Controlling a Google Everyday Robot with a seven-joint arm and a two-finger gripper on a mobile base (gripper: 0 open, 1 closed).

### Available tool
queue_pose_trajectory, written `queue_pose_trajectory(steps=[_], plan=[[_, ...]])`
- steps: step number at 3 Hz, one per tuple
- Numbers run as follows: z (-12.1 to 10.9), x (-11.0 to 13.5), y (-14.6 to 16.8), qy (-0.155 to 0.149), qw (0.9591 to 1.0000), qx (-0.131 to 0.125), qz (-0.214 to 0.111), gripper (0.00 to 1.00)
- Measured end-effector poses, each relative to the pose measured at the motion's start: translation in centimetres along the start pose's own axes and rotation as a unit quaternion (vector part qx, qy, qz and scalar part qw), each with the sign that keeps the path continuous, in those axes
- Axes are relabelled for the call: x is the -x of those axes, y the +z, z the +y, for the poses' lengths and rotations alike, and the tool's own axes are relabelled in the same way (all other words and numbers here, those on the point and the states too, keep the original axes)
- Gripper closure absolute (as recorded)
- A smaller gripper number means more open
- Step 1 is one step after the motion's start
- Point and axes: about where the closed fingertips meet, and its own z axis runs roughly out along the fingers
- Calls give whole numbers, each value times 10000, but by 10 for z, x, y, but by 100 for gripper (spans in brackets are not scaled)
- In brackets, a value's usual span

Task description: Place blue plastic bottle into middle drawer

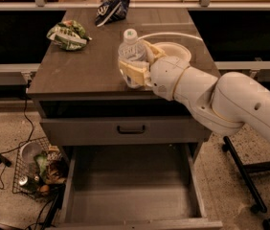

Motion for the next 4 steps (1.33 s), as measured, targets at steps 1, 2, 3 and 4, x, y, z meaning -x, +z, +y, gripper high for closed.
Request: queue_pose_trajectory(steps=[1, 2, 3, 4], plan=[[0, 0, 0, 0, 10000, 0, 0, 100], [0, 0, 0, 0, 10000, 0, 1, 100], [0, 0, 0, -1, 10000, 1, 1, 100], [0, 0, 0, -1, 10000, 1, 1, 100]])
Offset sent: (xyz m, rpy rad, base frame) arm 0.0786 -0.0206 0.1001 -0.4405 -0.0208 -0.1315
